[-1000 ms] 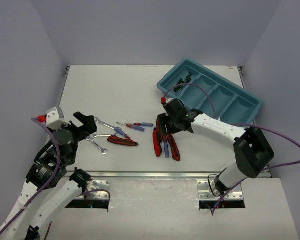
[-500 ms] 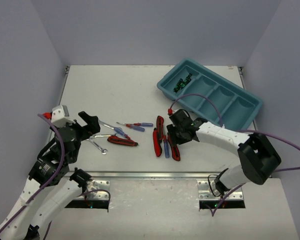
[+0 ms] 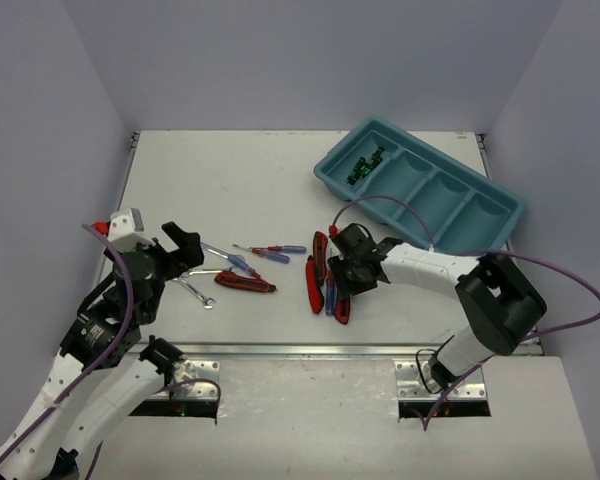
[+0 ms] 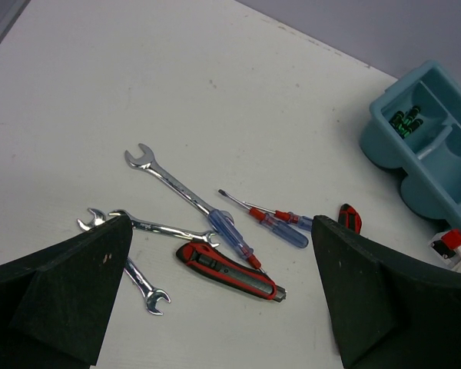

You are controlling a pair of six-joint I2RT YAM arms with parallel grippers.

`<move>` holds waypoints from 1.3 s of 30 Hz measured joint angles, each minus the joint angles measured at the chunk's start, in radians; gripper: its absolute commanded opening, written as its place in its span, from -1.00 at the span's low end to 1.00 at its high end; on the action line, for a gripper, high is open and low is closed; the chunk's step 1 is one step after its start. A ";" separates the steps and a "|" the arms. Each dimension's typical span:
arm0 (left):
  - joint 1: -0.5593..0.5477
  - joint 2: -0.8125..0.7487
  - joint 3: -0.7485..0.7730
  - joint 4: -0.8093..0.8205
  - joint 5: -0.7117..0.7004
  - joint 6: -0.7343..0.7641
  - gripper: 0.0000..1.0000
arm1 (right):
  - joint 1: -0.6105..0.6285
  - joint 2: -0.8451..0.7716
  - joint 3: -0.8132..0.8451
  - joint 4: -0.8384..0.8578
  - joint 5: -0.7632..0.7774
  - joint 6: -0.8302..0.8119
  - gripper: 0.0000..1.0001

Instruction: Sort the tools into containers

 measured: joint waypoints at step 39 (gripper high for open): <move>0.000 -0.014 0.000 0.014 0.003 0.001 1.00 | 0.010 0.107 0.094 0.030 0.061 0.022 -0.83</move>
